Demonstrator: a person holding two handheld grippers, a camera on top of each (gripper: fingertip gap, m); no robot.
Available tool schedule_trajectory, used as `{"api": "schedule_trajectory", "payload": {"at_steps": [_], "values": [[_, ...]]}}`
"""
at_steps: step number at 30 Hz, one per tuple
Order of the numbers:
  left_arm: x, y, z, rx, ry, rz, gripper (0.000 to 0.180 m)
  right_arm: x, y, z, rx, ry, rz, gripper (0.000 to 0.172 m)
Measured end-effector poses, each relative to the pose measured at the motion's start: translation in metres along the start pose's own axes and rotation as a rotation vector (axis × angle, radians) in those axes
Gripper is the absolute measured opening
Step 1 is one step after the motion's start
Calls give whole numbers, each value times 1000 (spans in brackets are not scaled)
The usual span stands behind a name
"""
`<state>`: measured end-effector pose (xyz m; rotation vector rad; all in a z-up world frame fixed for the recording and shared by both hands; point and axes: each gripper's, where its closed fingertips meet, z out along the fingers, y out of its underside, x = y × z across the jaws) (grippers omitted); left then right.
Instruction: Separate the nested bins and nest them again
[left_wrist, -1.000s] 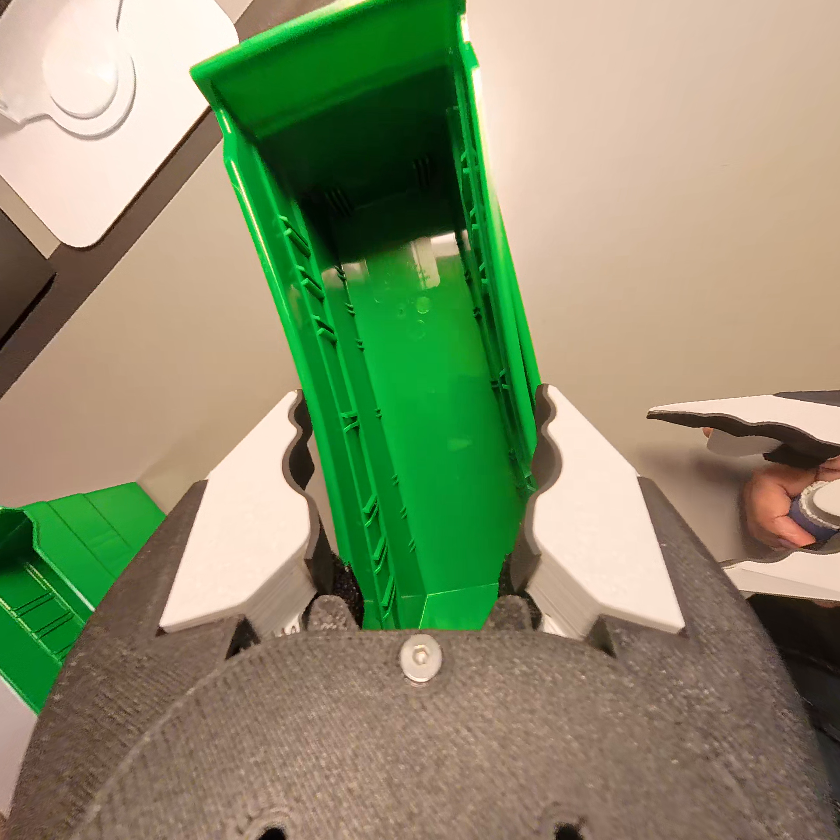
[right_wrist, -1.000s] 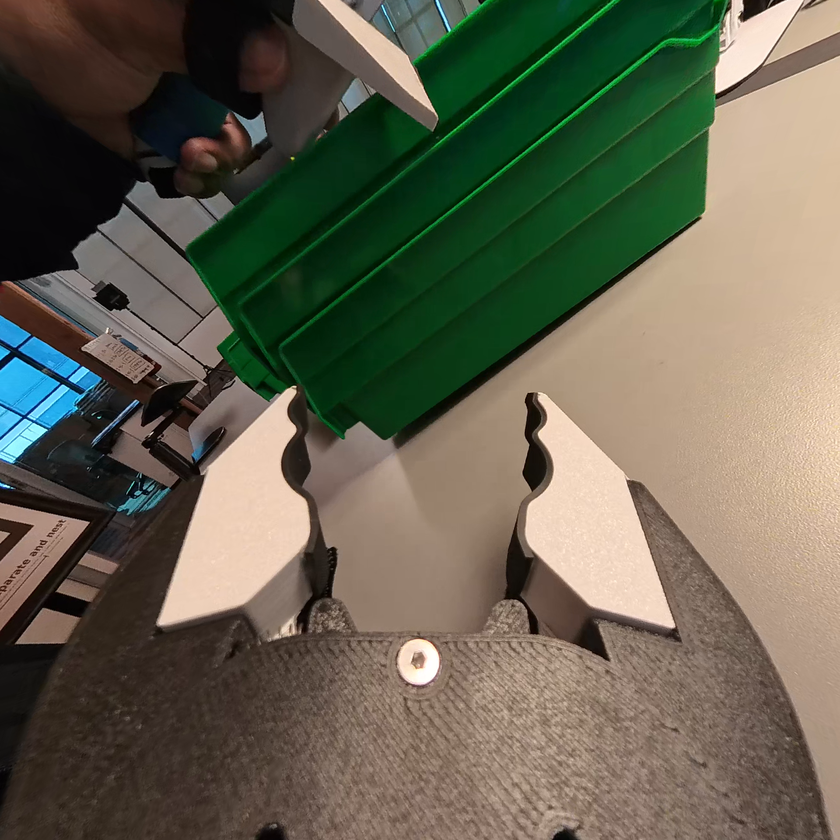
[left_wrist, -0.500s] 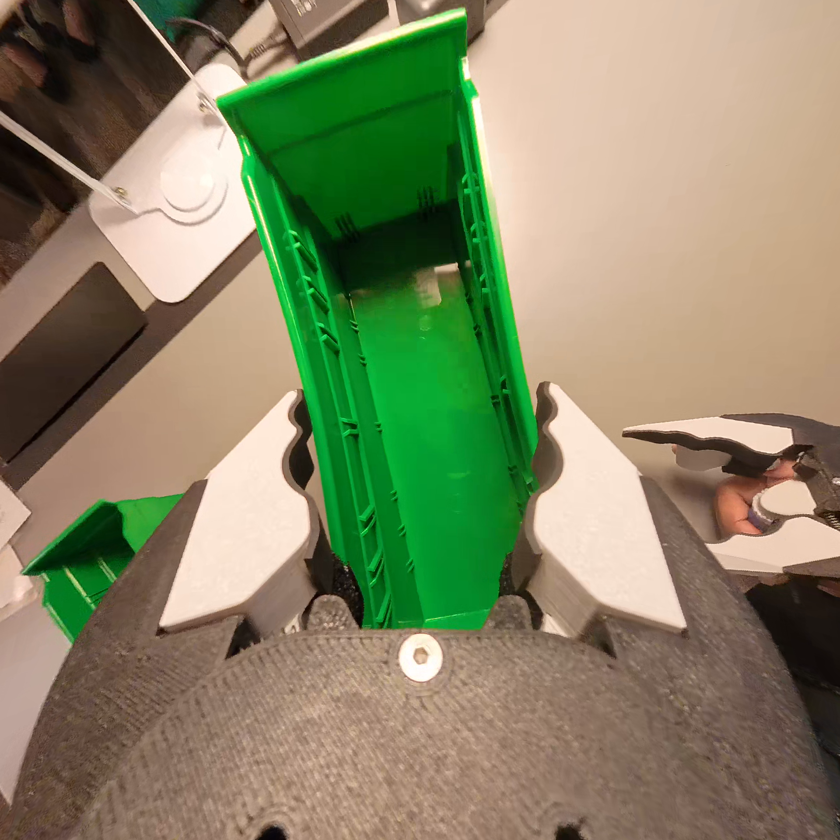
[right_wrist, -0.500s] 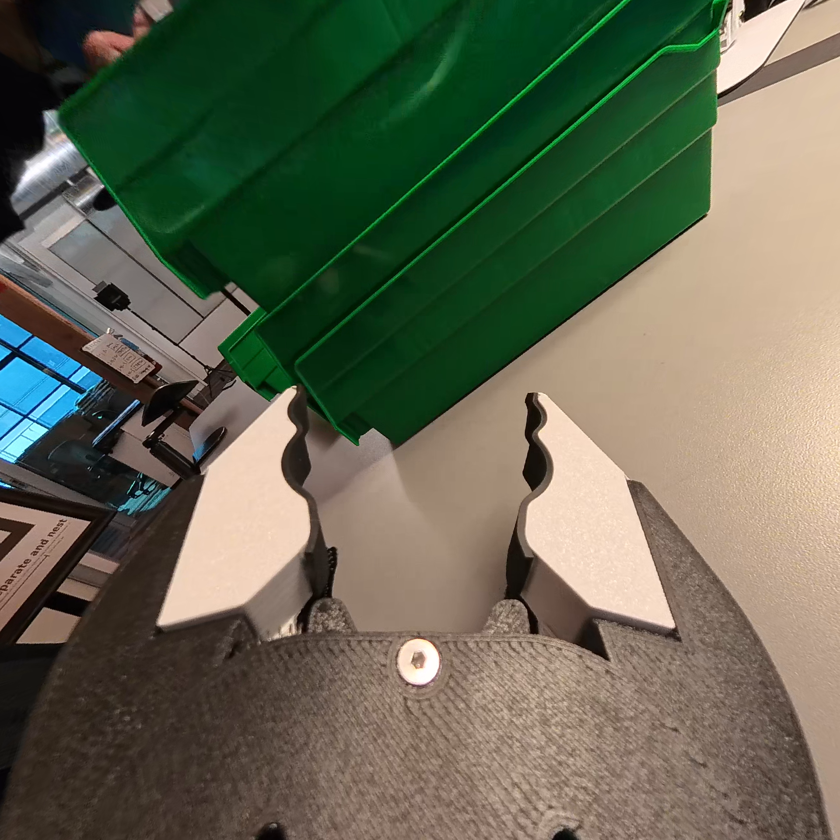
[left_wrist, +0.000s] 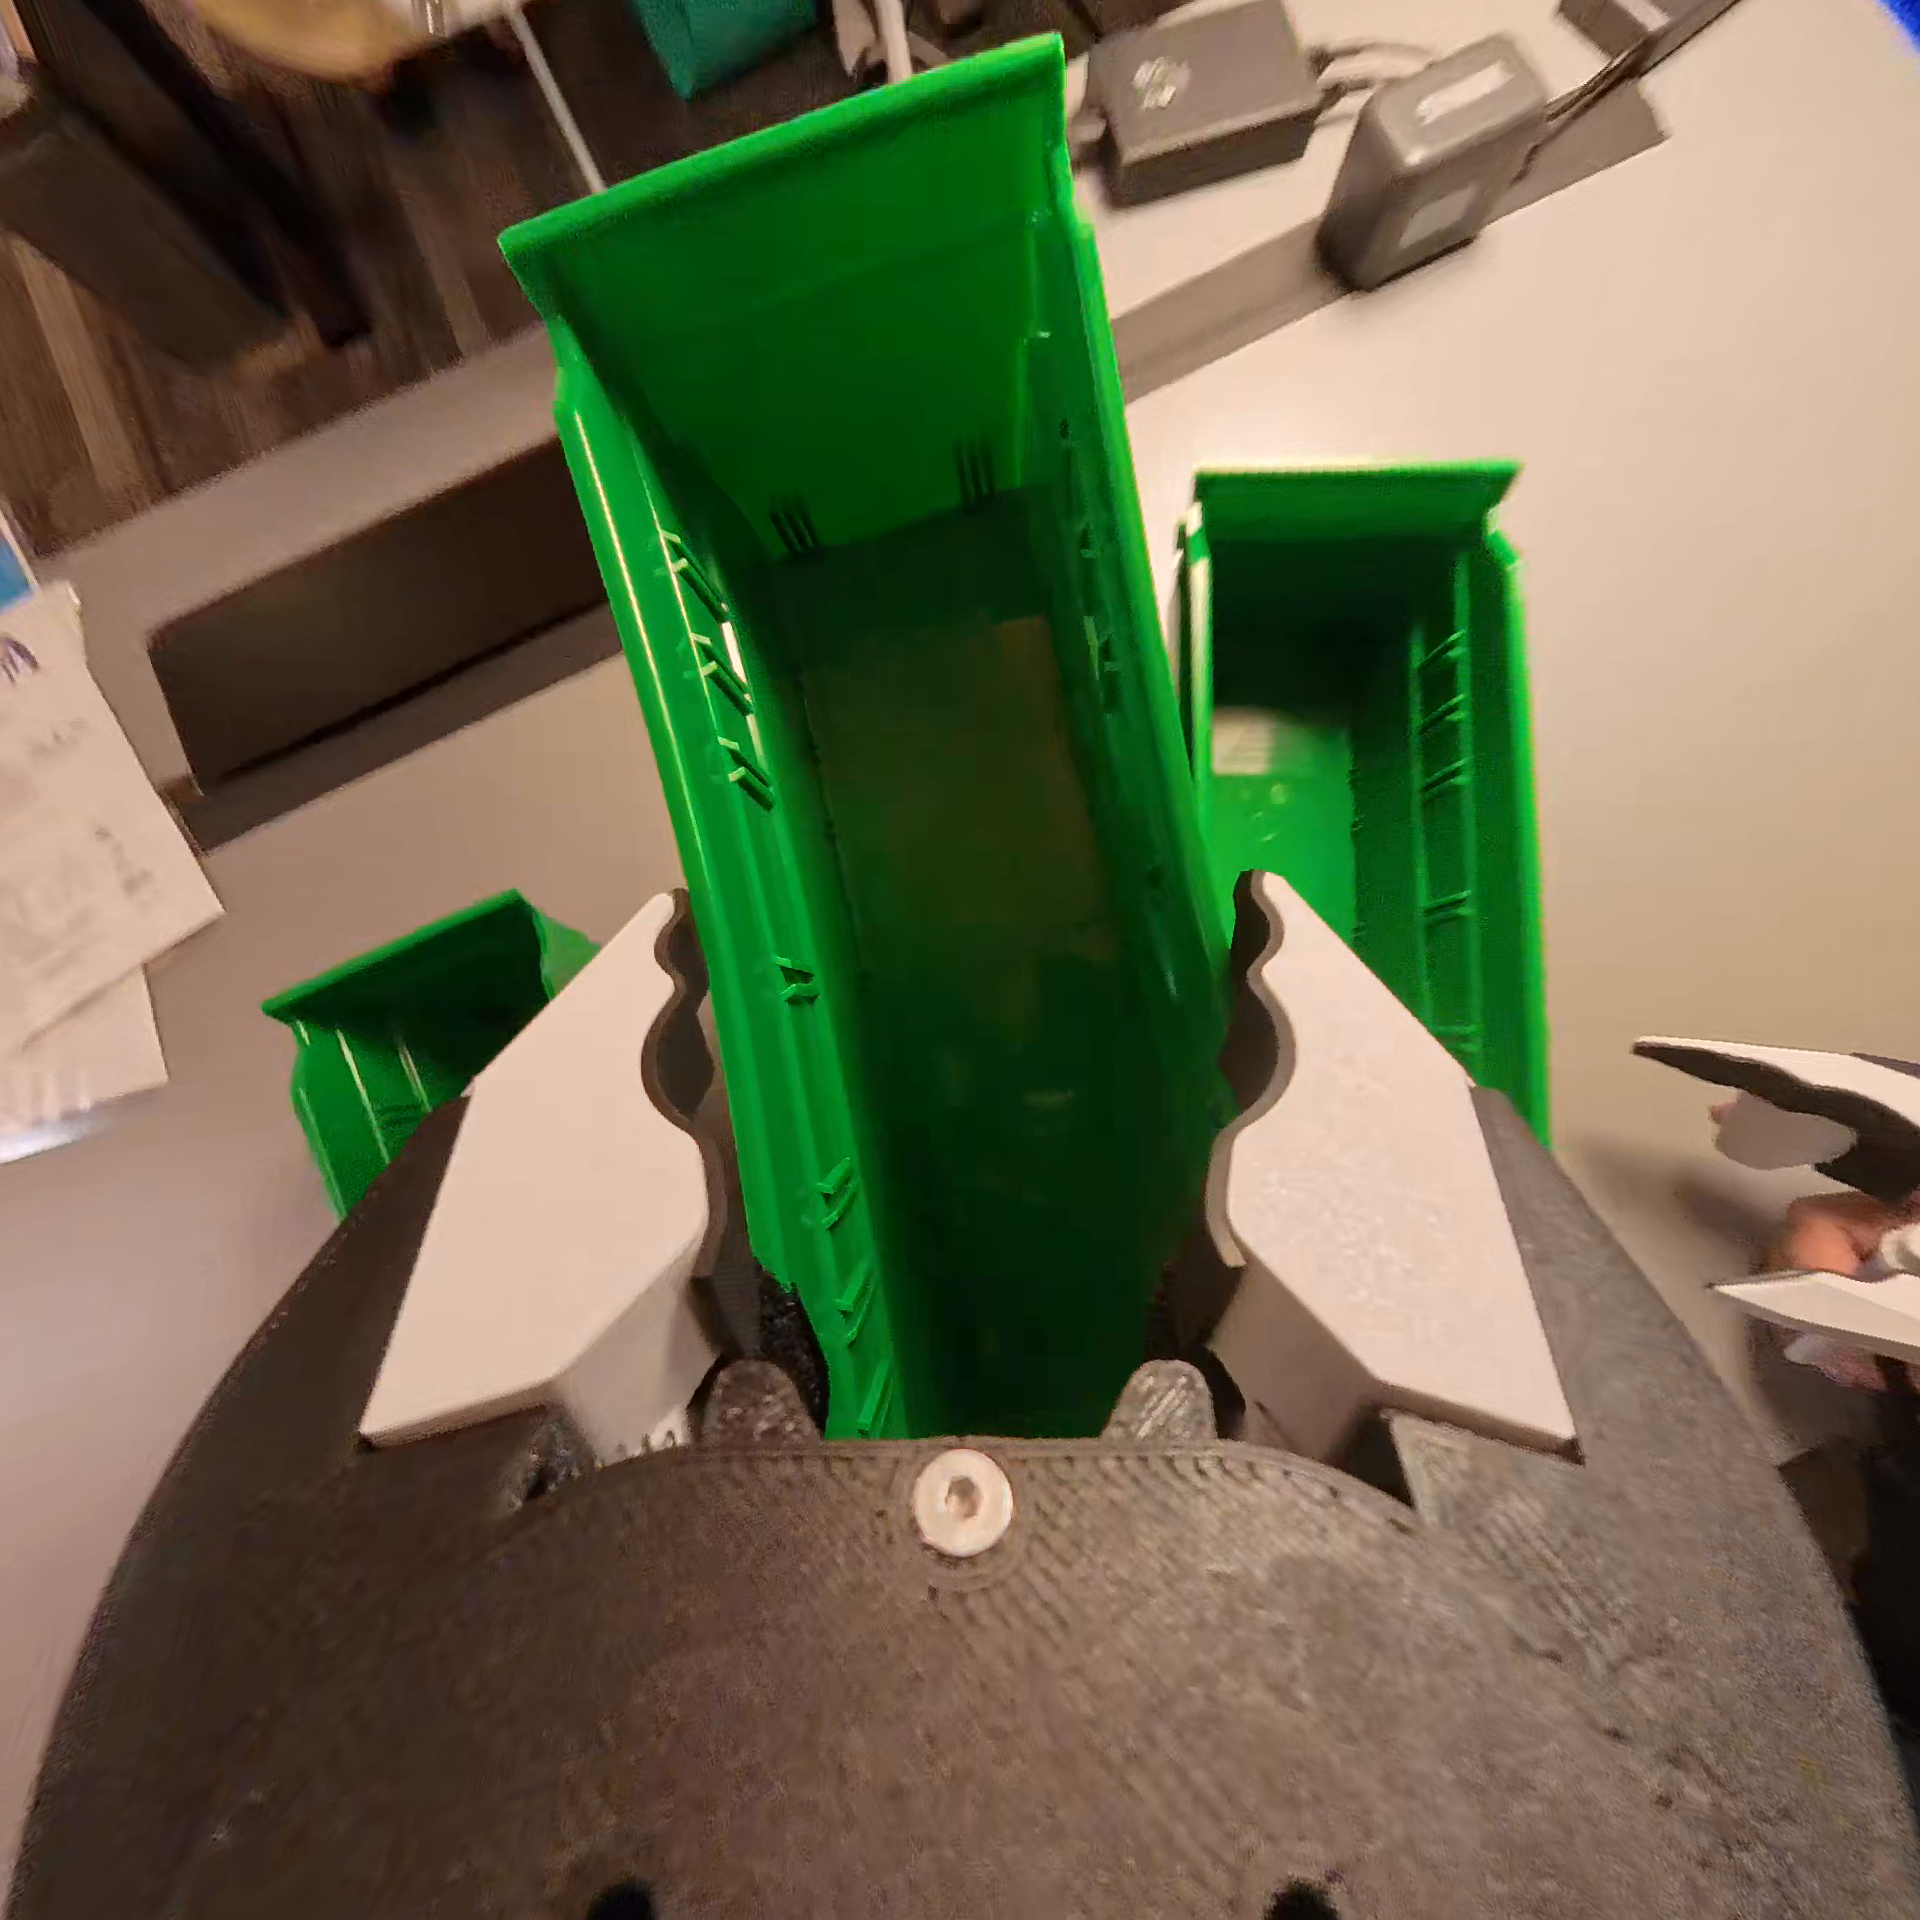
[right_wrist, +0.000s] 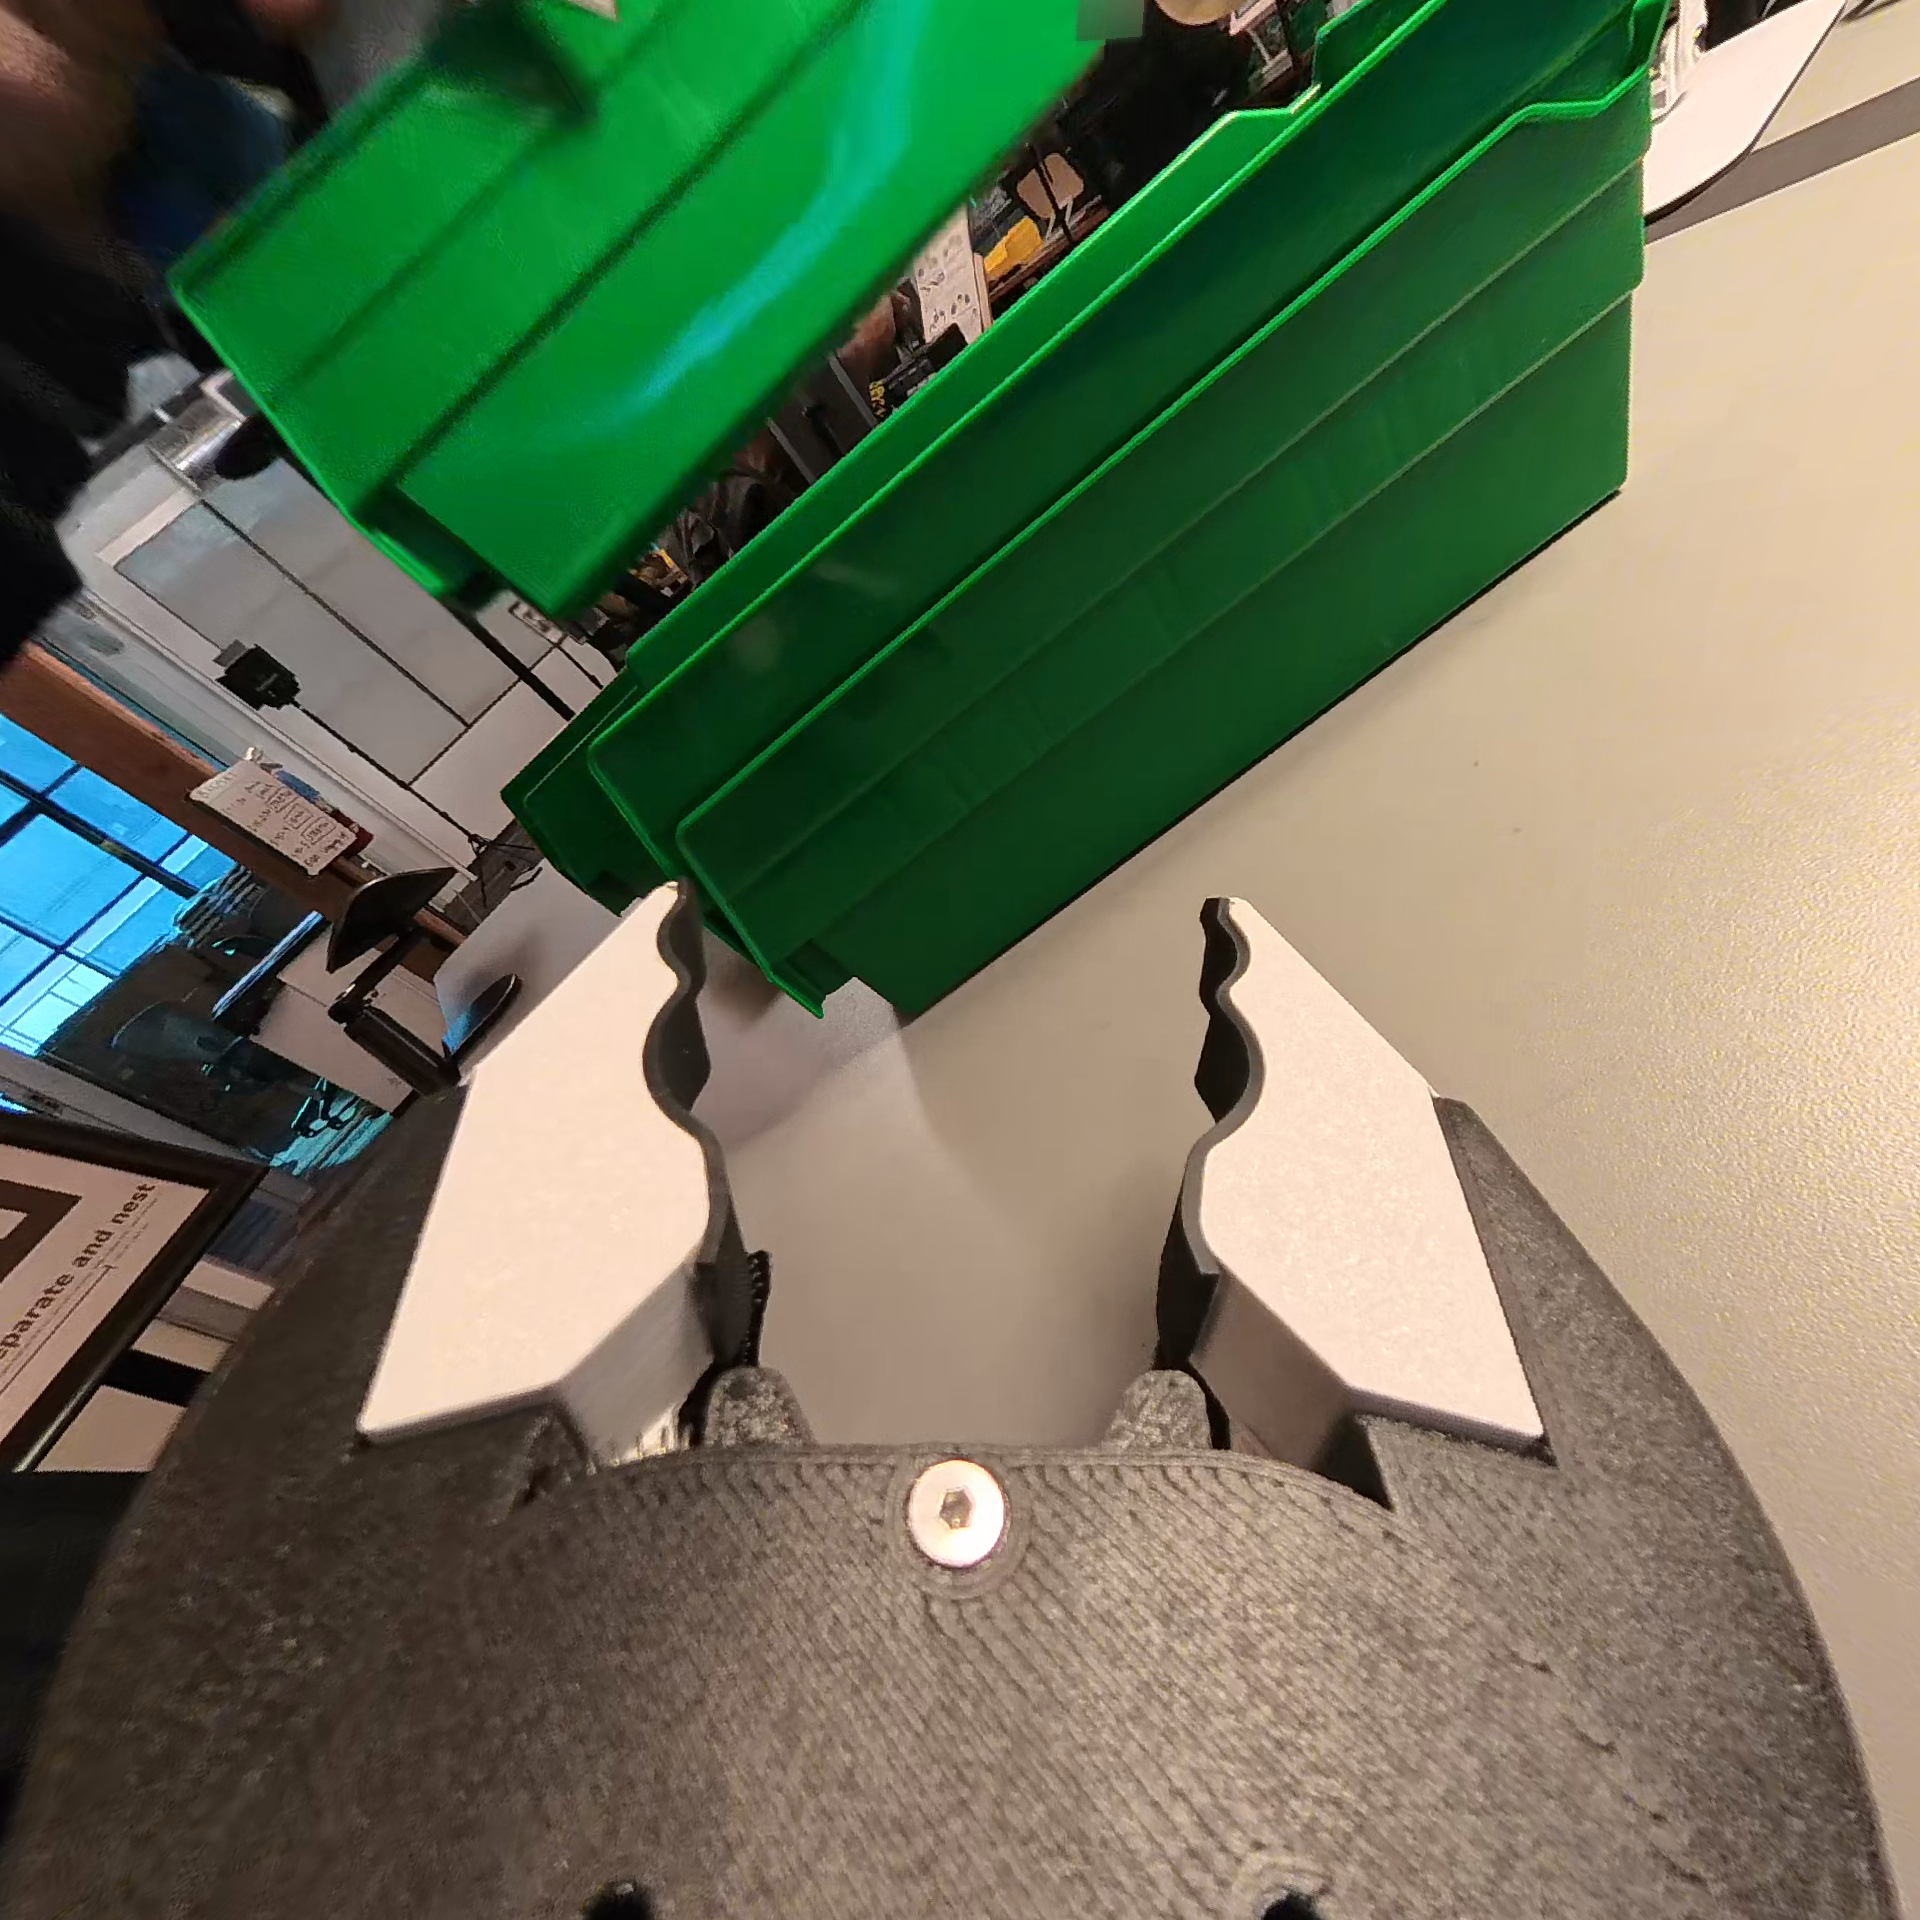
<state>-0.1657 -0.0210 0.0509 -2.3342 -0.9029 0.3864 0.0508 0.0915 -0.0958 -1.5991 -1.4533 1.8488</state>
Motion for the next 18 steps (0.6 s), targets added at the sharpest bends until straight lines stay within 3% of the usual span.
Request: {"api": "schedule_trajectory", "payload": {"at_steps": [6,12,16,18], "values": [[-29,65,47,-77,4,-111,101,0,0,0,-1,0,1,97],[-32,118,81,-158,-48,-97,107,0,1,0,-9,2,2,97],[-27,131,87,-168,-85,-45,114,0,1,0,-7,-1,3,97],[-26,120,79,-125,-101,-49,115,-1,1,0,-6,-4,2,97]]}}
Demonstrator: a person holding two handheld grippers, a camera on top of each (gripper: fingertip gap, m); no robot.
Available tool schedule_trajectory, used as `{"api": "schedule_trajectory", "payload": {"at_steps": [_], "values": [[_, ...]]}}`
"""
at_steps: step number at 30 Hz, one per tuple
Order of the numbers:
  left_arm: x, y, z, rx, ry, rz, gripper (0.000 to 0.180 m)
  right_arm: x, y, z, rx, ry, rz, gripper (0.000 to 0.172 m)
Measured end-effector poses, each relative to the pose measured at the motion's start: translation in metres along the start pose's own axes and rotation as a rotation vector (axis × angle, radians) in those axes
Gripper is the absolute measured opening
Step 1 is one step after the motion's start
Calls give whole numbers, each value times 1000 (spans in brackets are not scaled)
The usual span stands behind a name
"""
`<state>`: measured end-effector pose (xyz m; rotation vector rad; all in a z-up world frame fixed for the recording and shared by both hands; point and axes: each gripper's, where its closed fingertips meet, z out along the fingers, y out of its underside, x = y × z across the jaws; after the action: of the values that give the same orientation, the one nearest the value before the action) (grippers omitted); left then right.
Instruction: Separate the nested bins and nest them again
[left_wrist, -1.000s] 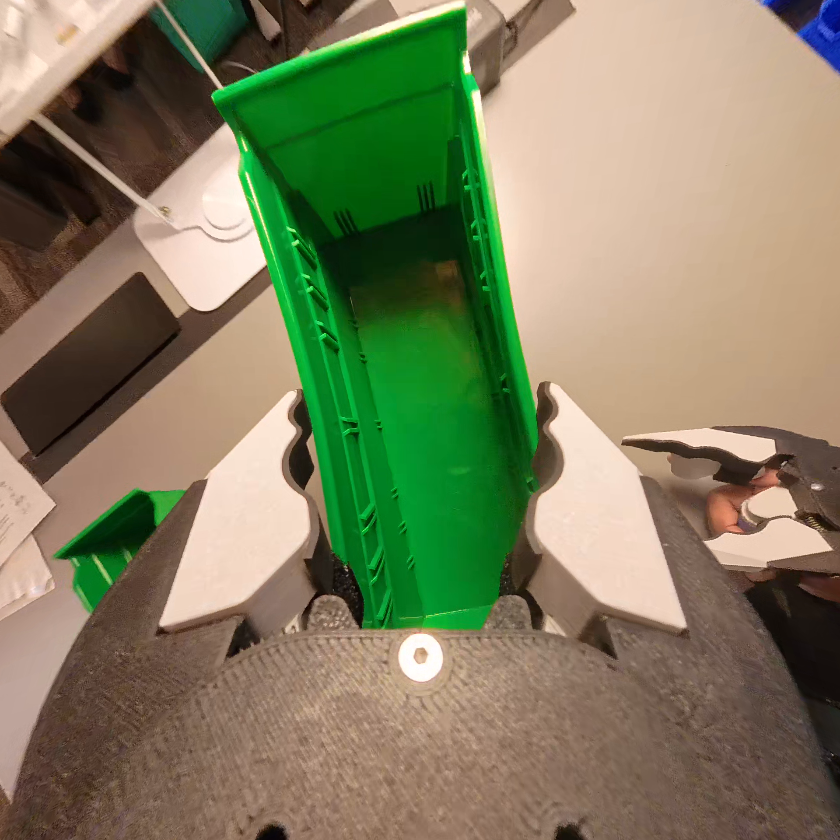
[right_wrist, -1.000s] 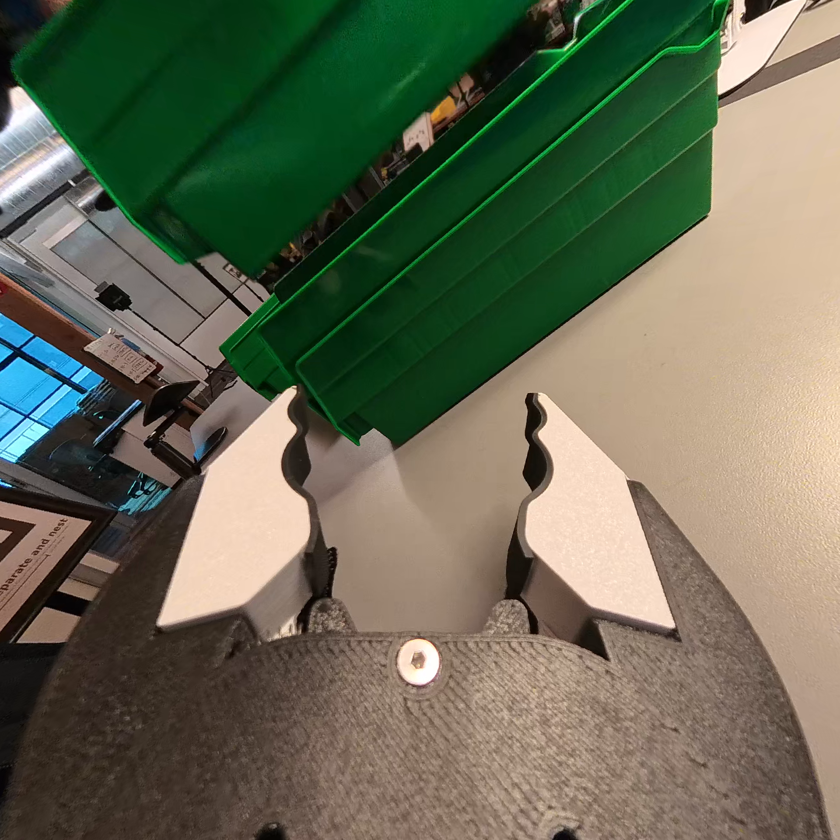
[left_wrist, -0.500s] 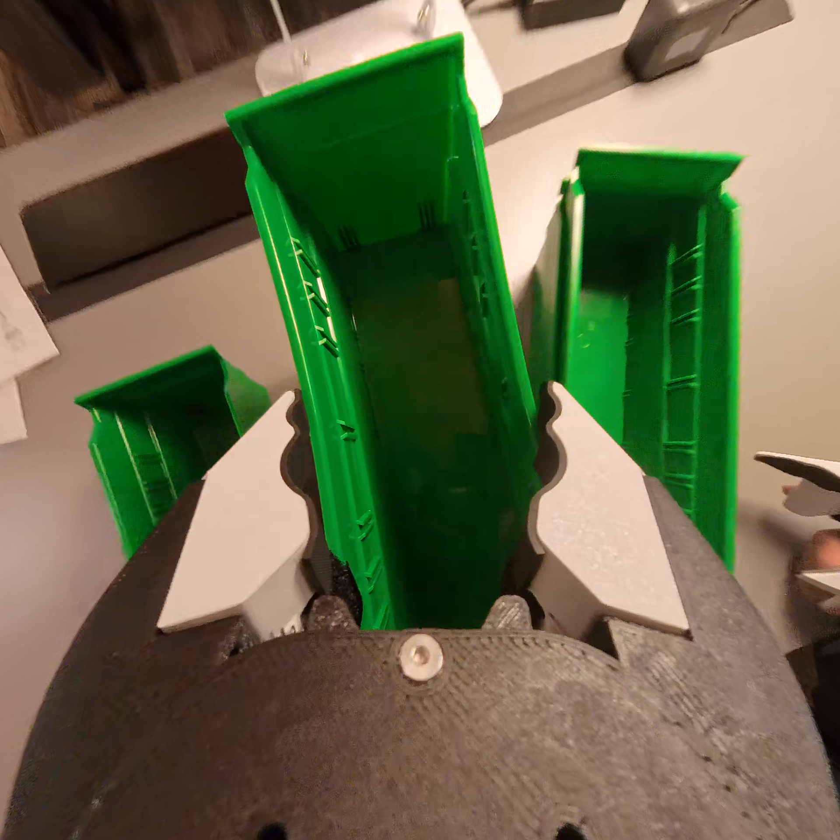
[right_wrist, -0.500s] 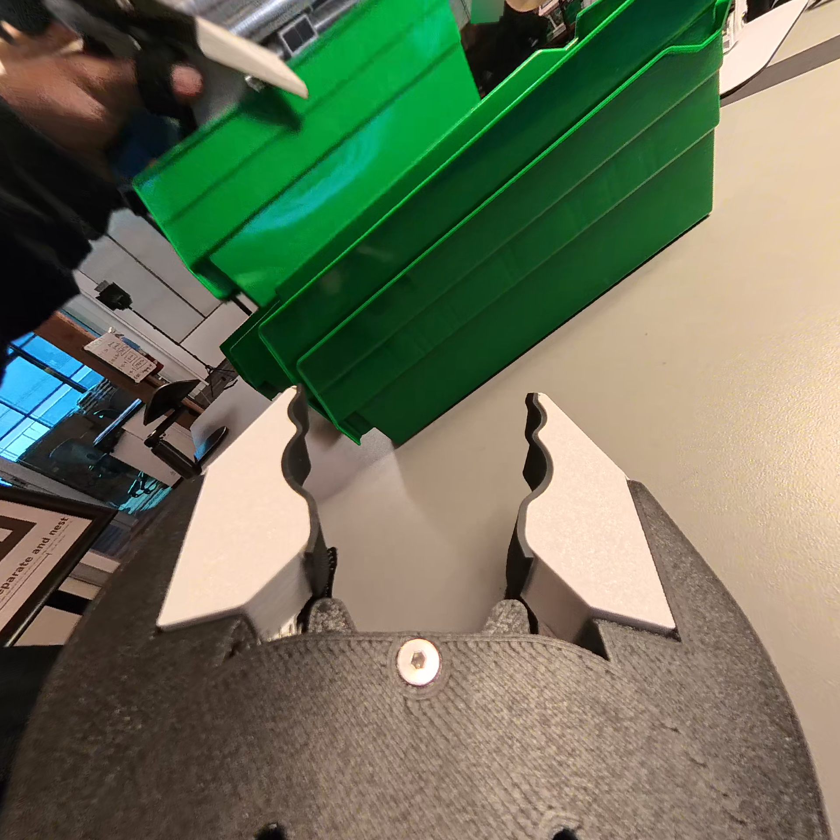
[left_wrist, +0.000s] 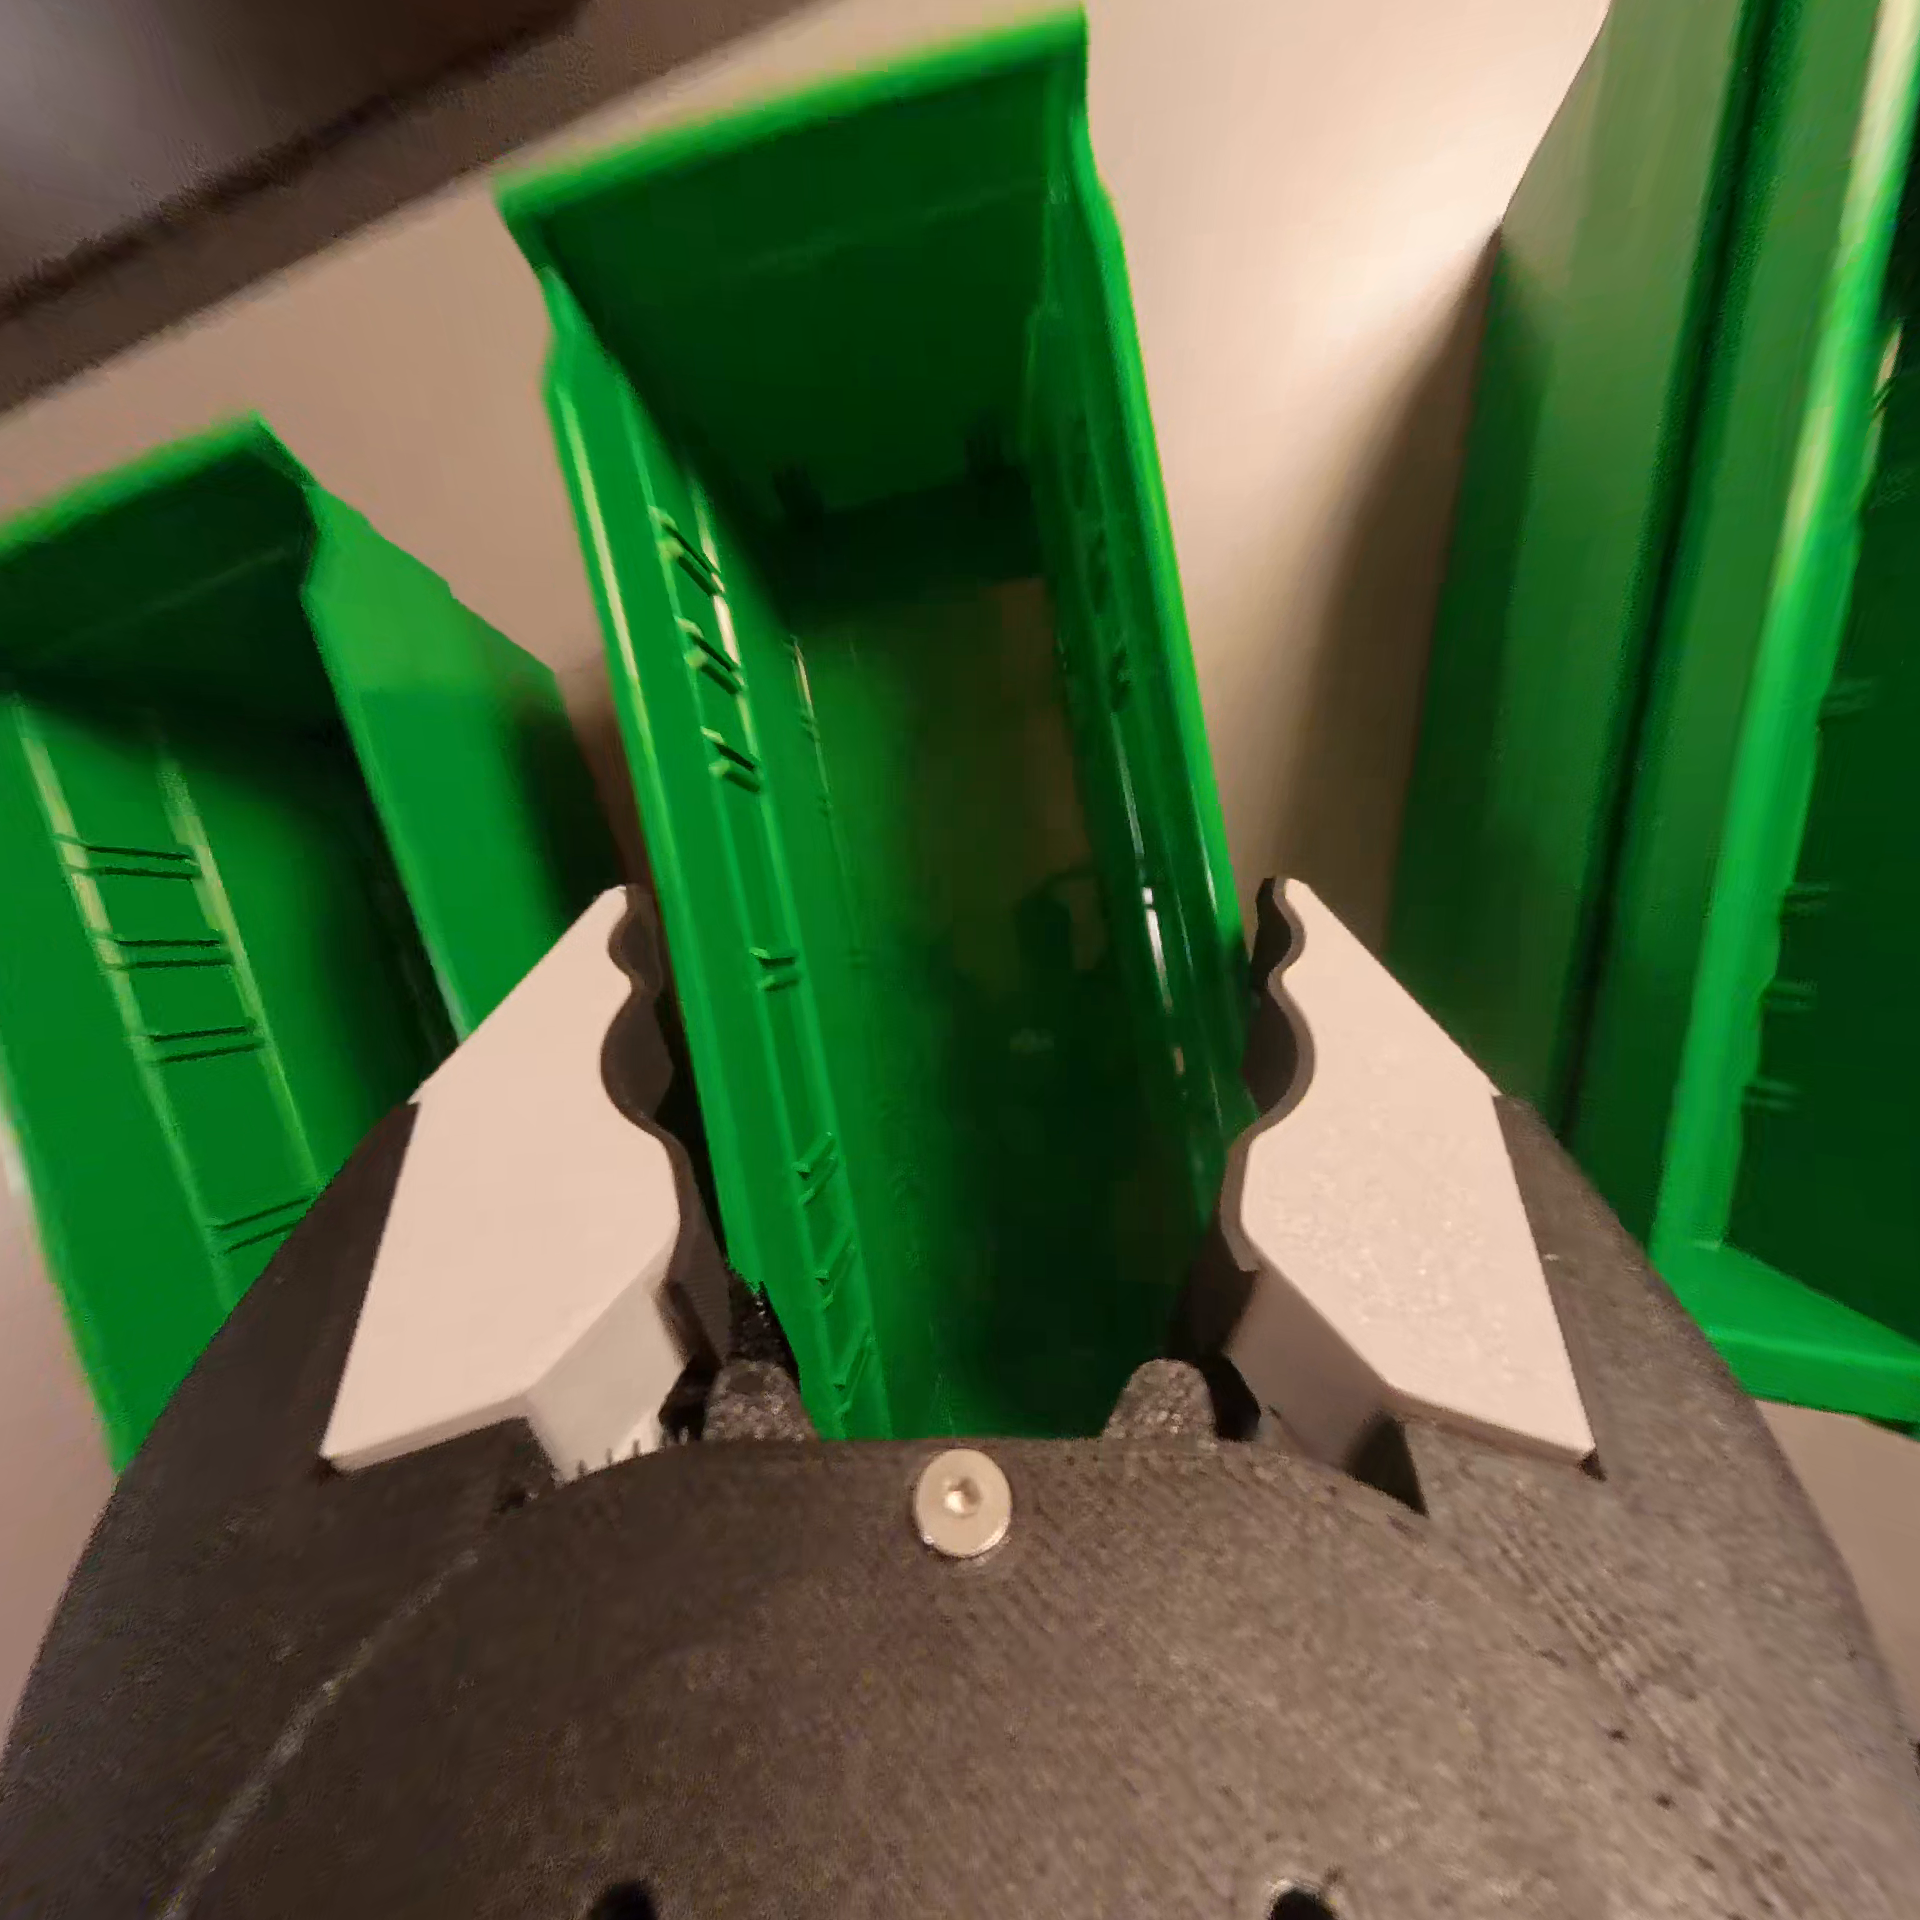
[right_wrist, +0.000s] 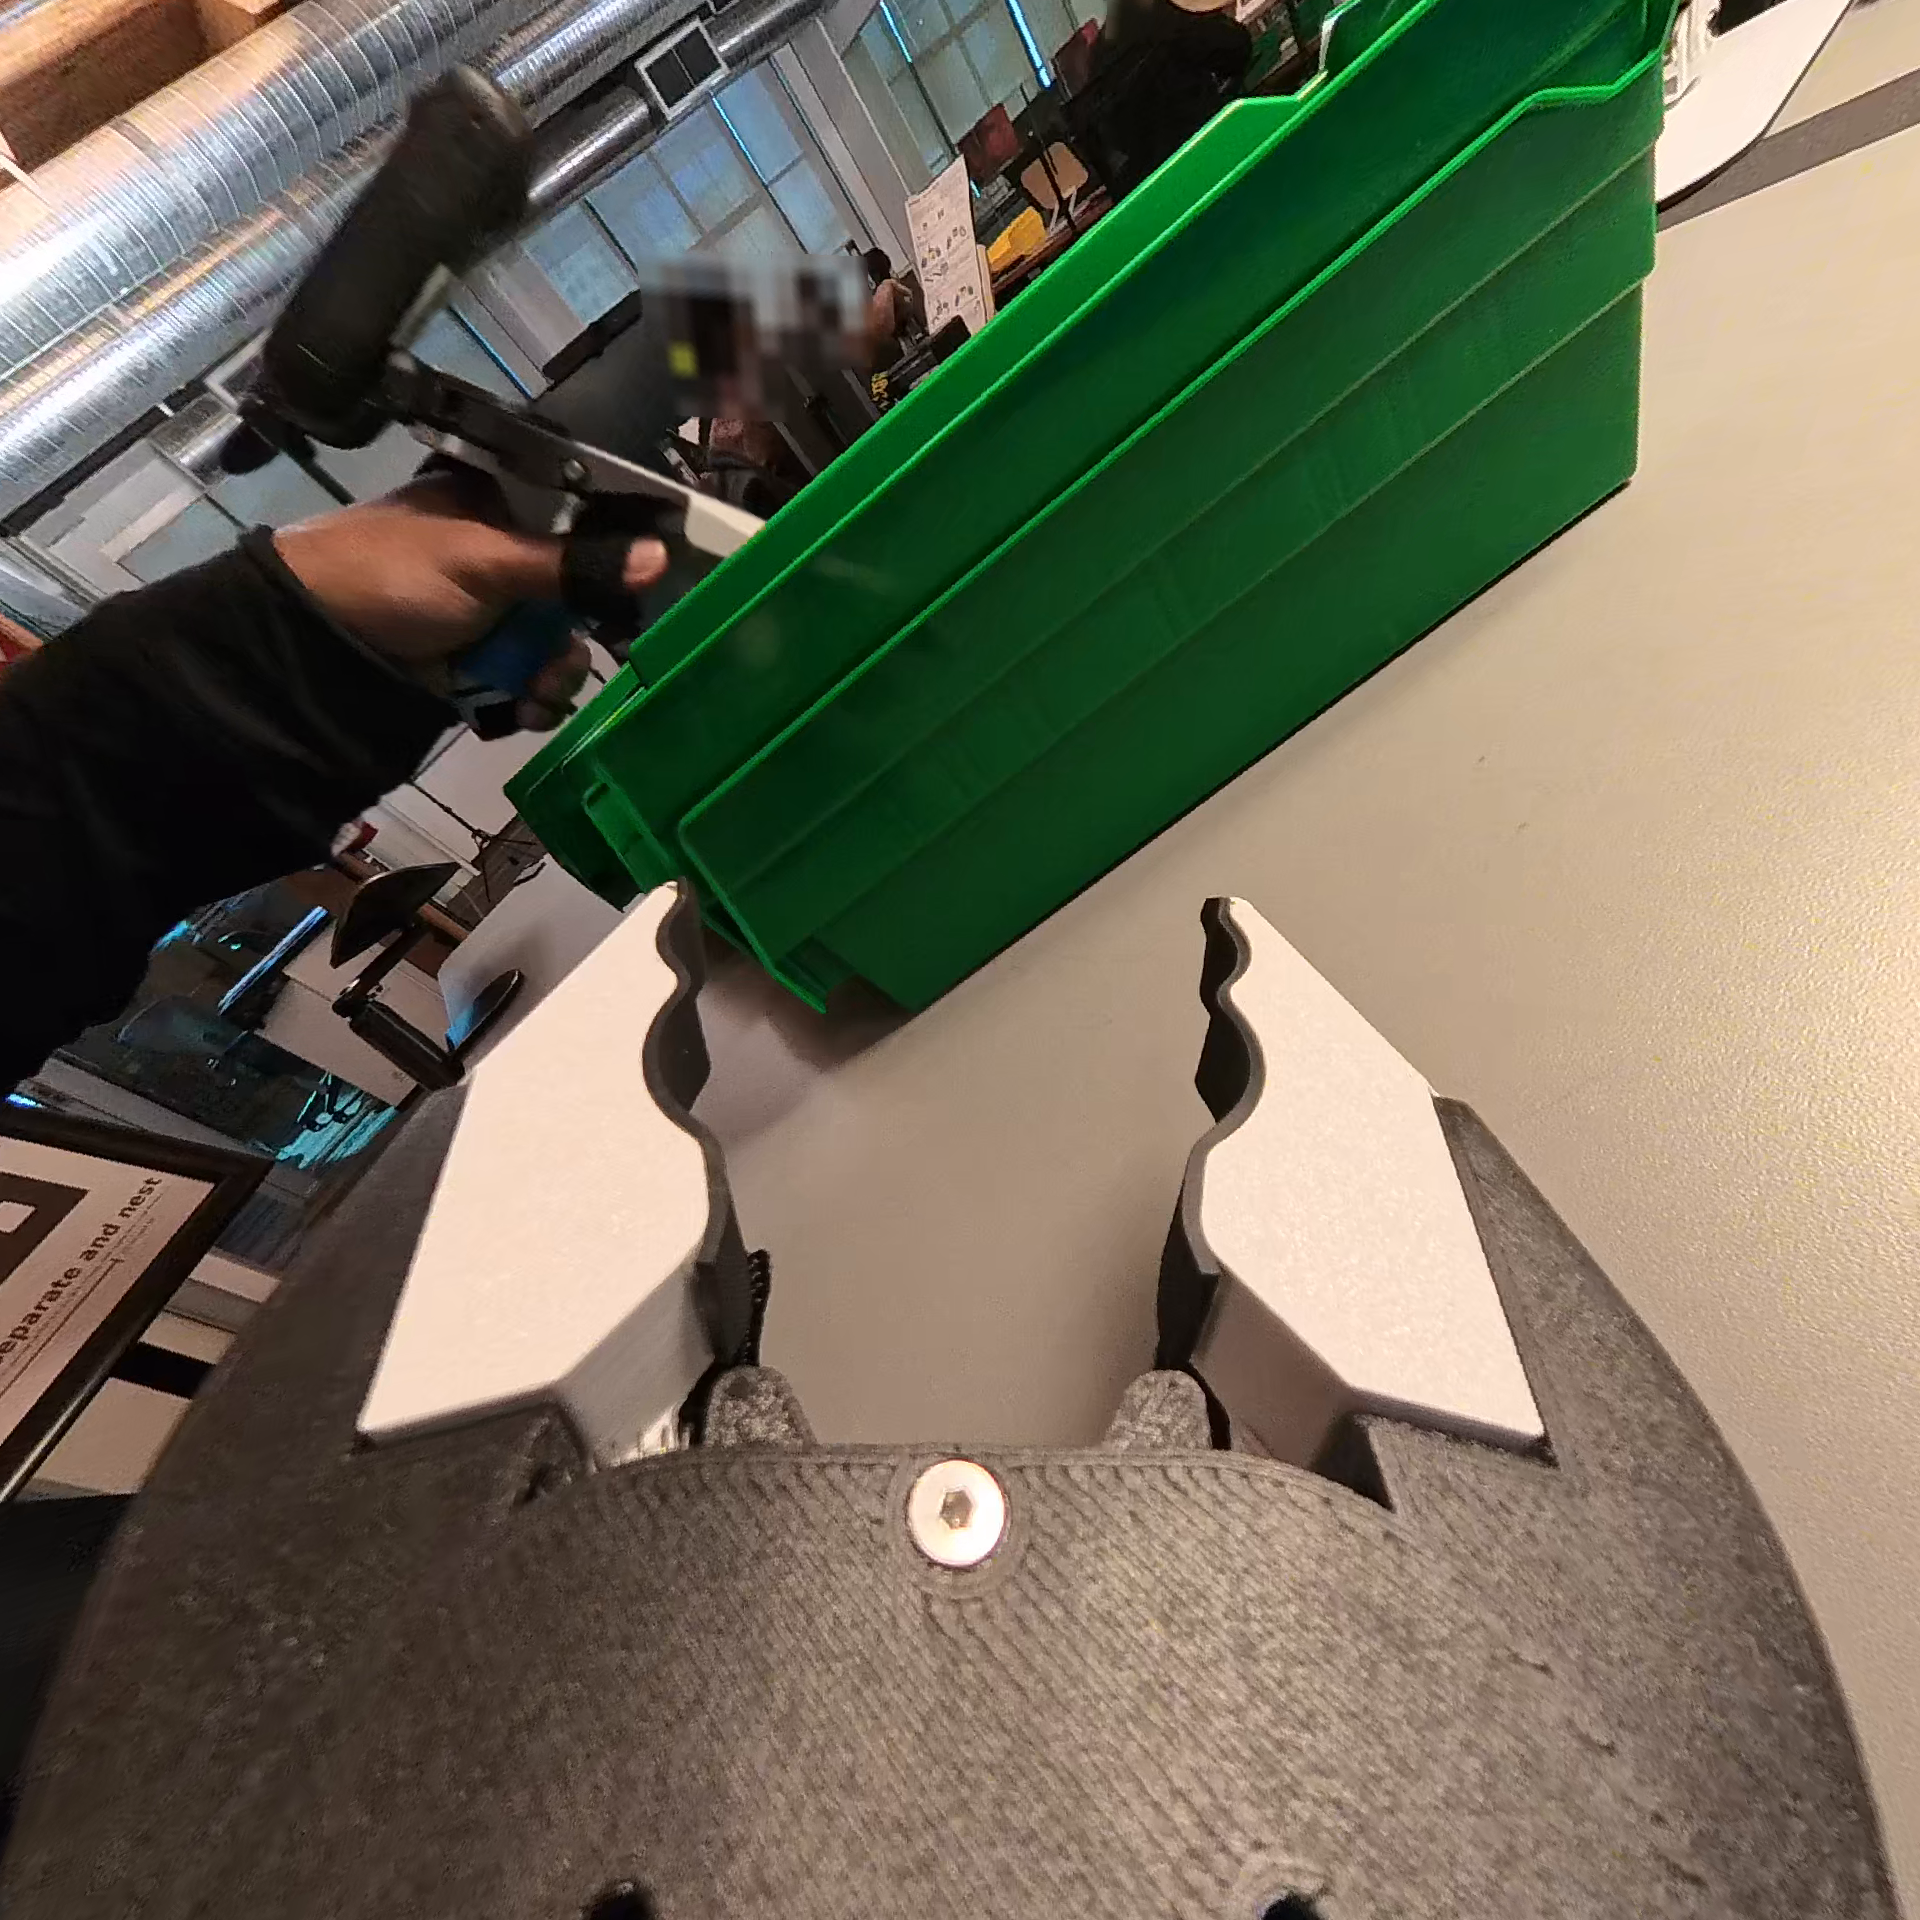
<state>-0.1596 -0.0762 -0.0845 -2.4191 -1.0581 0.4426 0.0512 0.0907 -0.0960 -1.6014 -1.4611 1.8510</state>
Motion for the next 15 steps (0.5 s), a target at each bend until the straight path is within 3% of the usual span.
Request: {"api": "schedule_trajectory", "payload": {"at_steps": [3,6,10,15], "values": [[-2,-42,-35,152,-32,22,114,0,0,0,1,-3,1,97],[39,-73,-67,254,112,74,110,0,0,0,-2,-2,1,97],[113,-54,-64,112,291,180,120,0,0,0,-2,-1,-1,98],[145,-42,-40,25,270,263,131,-1,0,-1,4,-2,-2,97]]}}
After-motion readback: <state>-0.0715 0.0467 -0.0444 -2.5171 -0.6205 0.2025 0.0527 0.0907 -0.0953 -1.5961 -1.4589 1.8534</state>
